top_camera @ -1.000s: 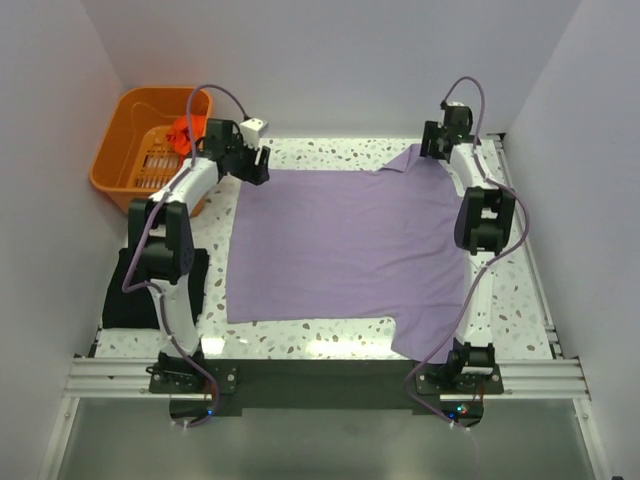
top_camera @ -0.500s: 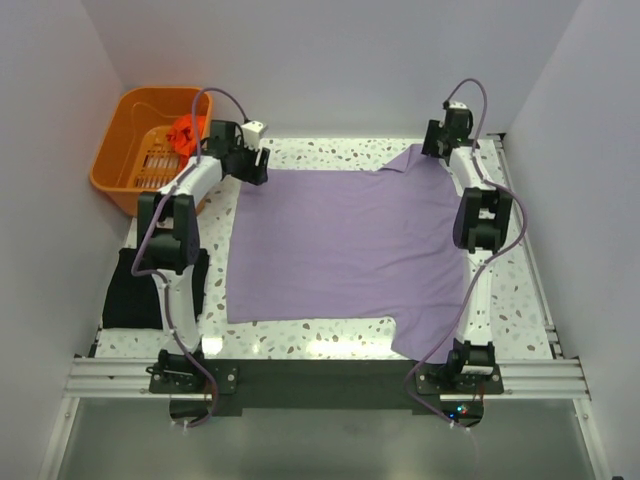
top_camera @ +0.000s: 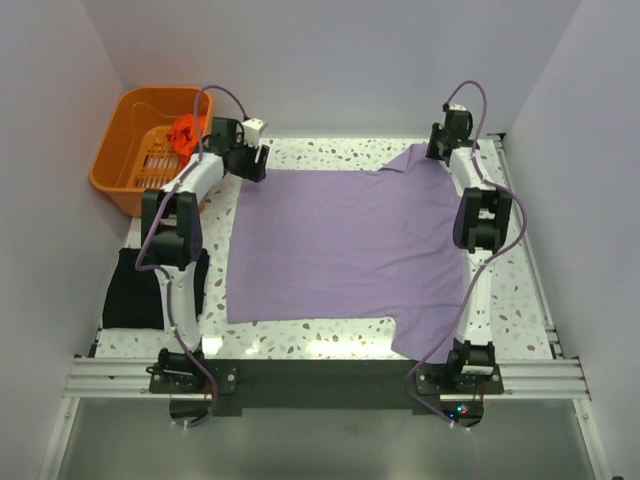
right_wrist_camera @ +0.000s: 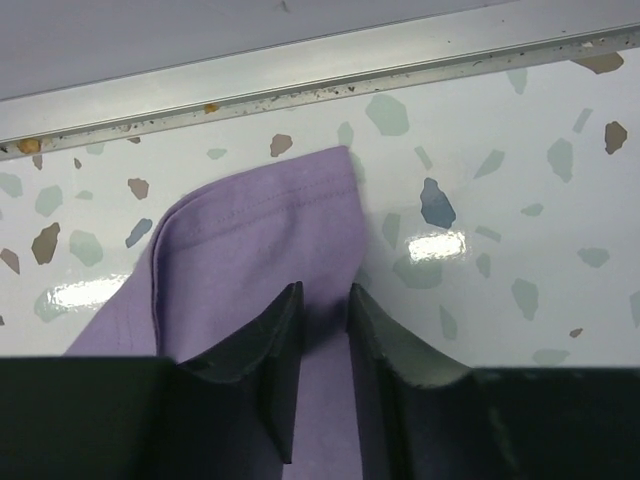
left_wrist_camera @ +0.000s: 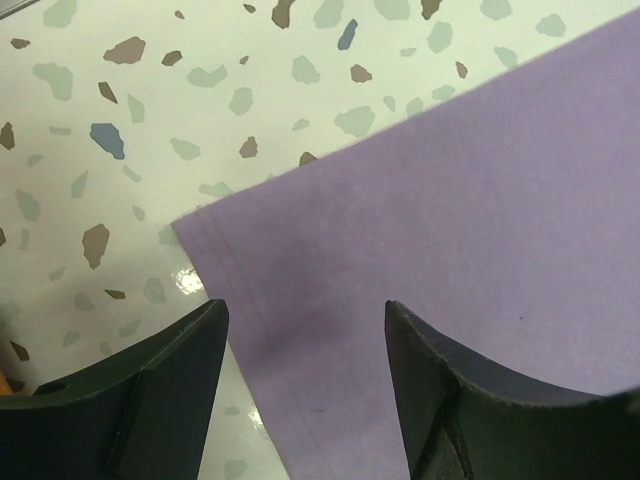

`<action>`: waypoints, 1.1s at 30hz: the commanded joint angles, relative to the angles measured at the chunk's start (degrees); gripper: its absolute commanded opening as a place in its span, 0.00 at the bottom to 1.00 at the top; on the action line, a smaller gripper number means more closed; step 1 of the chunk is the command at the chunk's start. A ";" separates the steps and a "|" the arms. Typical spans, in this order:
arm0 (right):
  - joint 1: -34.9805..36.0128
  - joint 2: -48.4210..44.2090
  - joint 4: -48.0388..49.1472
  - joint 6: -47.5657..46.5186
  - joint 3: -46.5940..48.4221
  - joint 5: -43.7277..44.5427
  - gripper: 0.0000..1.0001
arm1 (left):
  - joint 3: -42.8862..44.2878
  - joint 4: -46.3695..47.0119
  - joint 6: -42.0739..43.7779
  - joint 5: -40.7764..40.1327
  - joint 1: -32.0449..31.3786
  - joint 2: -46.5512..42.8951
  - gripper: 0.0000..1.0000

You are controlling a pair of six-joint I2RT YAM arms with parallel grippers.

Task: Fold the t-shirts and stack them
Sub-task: Fold the tshirt

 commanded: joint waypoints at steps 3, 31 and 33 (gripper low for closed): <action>-0.55 -1.41 2.19 -0.03 0.30 -4.02 0.20 | 6.17 -2.03 1.16 -2.92 0.68 3.45 0.69; -0.91 -7.39 3.51 -4.08 -5.07 -9.38 0.00 | 9.87 10.18 20.06 12.45 4.99 9.78 0.48; -0.91 -7.57 3.51 -4.60 -5.50 -9.56 0.00 | 10.05 10.79 20.76 14.12 5.34 10.57 0.47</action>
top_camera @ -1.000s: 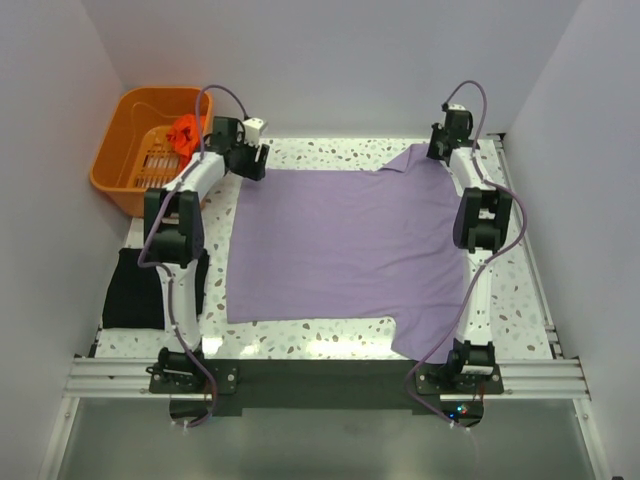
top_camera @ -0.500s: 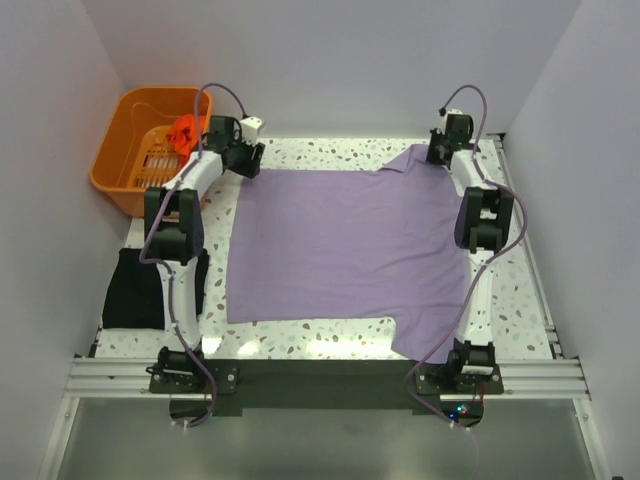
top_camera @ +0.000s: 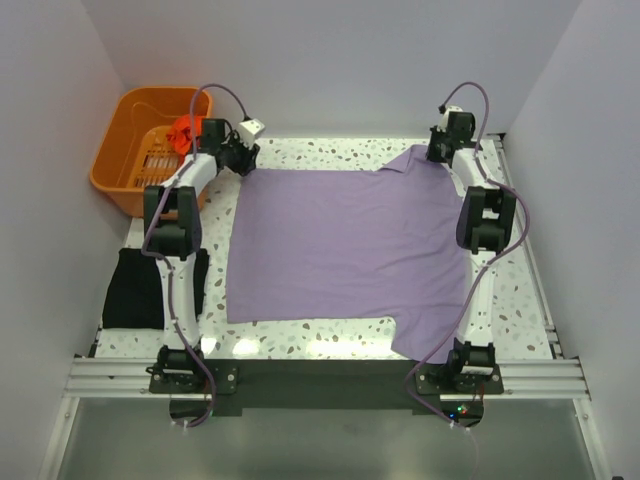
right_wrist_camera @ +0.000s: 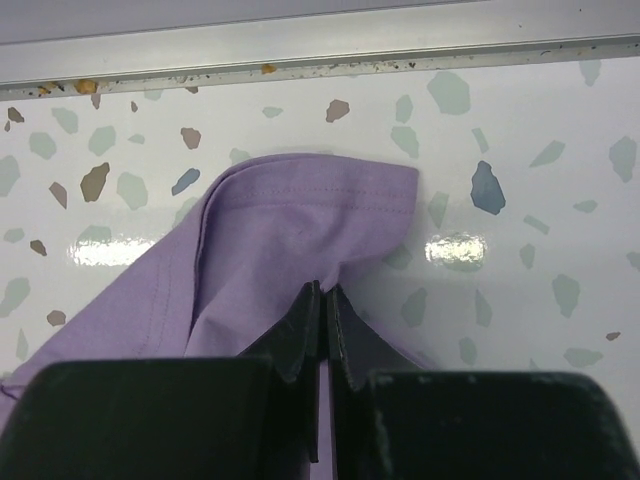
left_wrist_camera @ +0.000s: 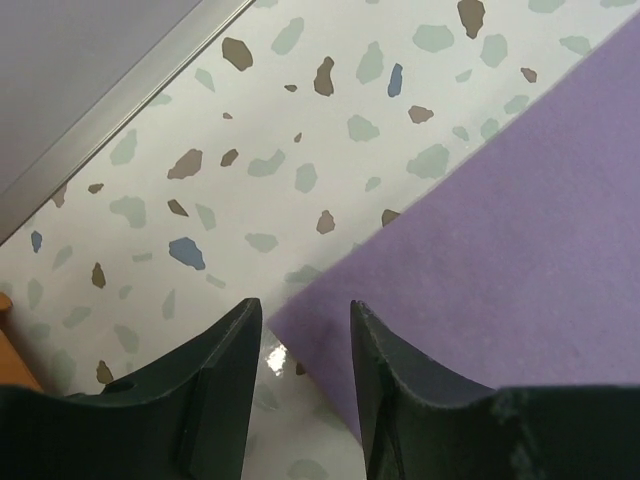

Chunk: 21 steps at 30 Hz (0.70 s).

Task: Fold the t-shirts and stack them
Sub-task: Fold the tshirt

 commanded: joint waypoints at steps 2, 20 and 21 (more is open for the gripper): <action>-0.34 -4.49 1.98 -1.39 -0.30 -1.67 0.00 | 3.46 4.50 3.36 5.54 1.36 1.91 0.45; -0.34 -3.70 1.63 -2.89 1.45 -1.84 0.00 | 9.62 -2.88 6.53 10.64 1.98 7.63 0.39; -0.34 -3.61 1.63 -2.97 1.63 -1.84 0.00 | 9.88 -3.23 6.70 10.64 1.98 7.89 0.39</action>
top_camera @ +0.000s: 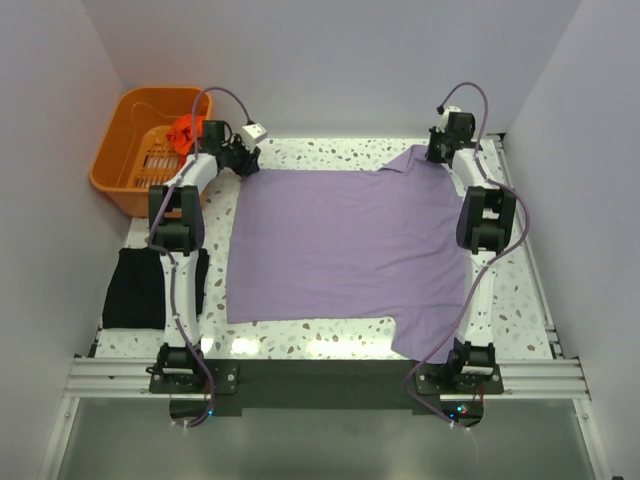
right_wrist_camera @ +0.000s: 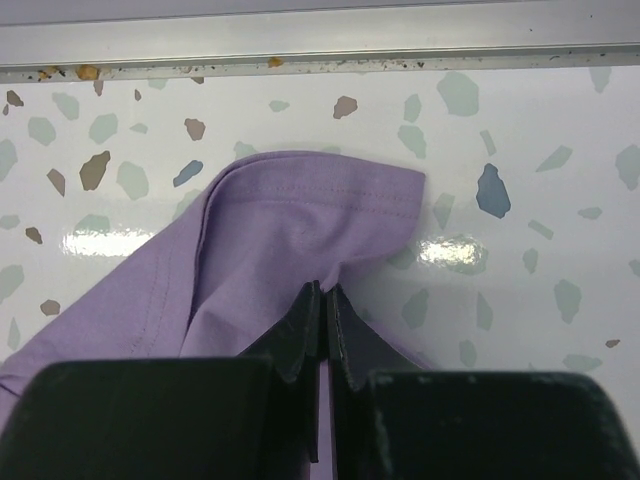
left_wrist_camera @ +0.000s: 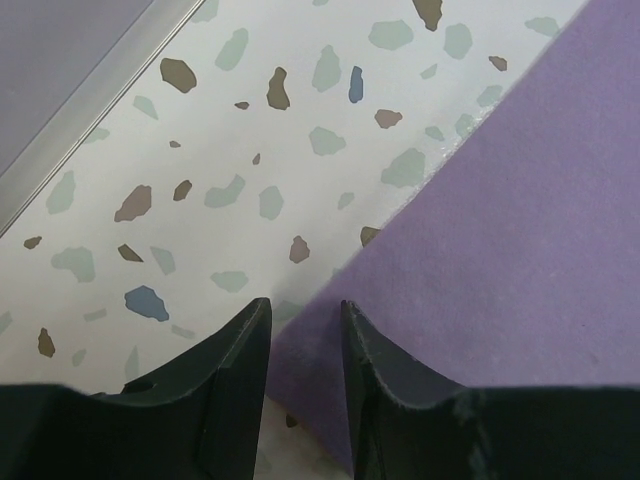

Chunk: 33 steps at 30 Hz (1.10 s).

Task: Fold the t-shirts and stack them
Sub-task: Fold the tshirt

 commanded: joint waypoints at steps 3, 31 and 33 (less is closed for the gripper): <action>-0.29 -3.59 1.61 -1.14 2.09 -0.84 0.00 | 5.76 -4.27 2.14 2.51 0.82 2.30 0.40; -0.29 -7.01 4.59 -2.28 1.04 -3.30 0.00 | 6.30 -5.16 9.88 5.06 0.82 0.64 0.00; -0.29 -8.06 5.21 -2.28 0.60 -3.74 0.00 | 6.12 -4.46 9.79 5.58 0.82 -0.33 0.00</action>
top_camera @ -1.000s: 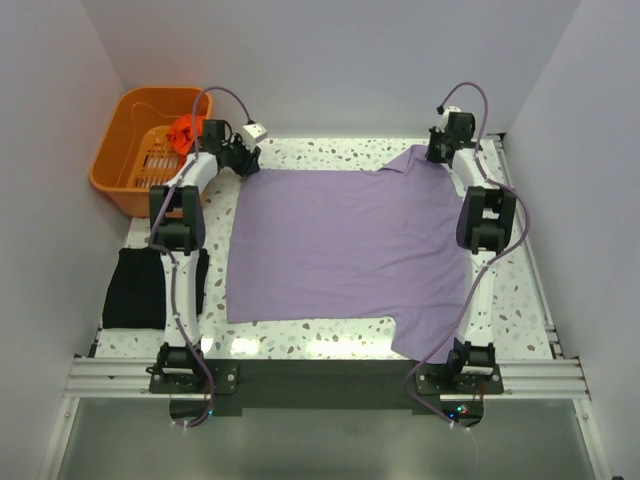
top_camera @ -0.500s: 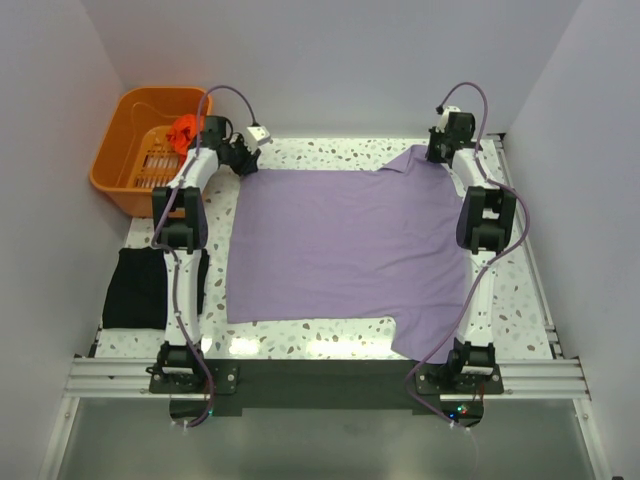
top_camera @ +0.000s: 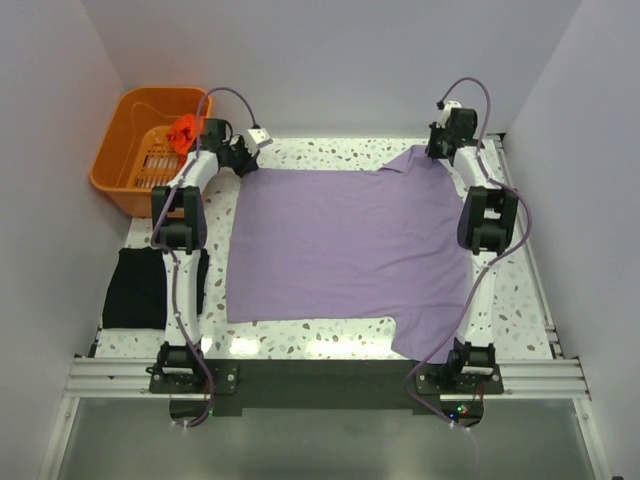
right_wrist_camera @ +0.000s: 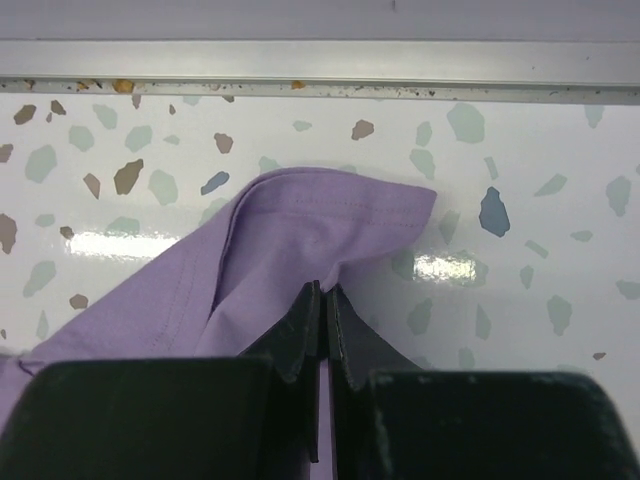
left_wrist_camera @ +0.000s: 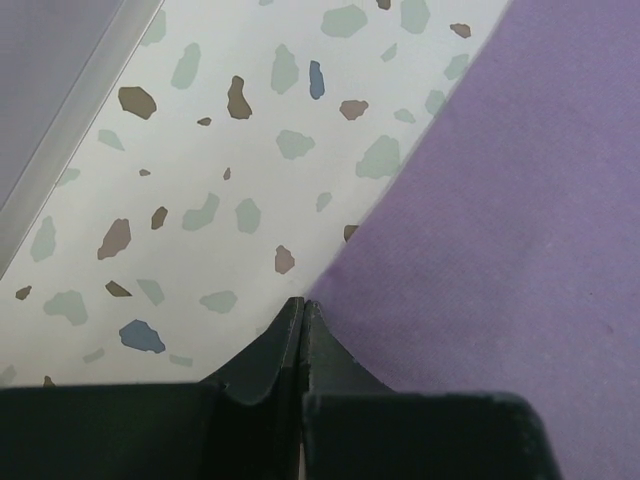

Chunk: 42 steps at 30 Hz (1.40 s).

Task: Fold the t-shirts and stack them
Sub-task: Fold the tshirt

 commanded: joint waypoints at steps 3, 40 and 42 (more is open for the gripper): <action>-0.29 -8.16 4.76 -0.43 0.42 -2.36 0.00 | -2.93 6.13 -1.89 3.25 0.78 -6.39 0.00; -2.93 -29.16 1.24 -9.56 -21.81 -7.90 0.00 | -41.07 14.67 12.52 5.36 3.15 -36.54 0.00; -3.02 -30.74 0.71 -10.26 -22.78 -8.25 0.00 | -42.91 14.75 12.87 5.45 3.41 -38.03 0.00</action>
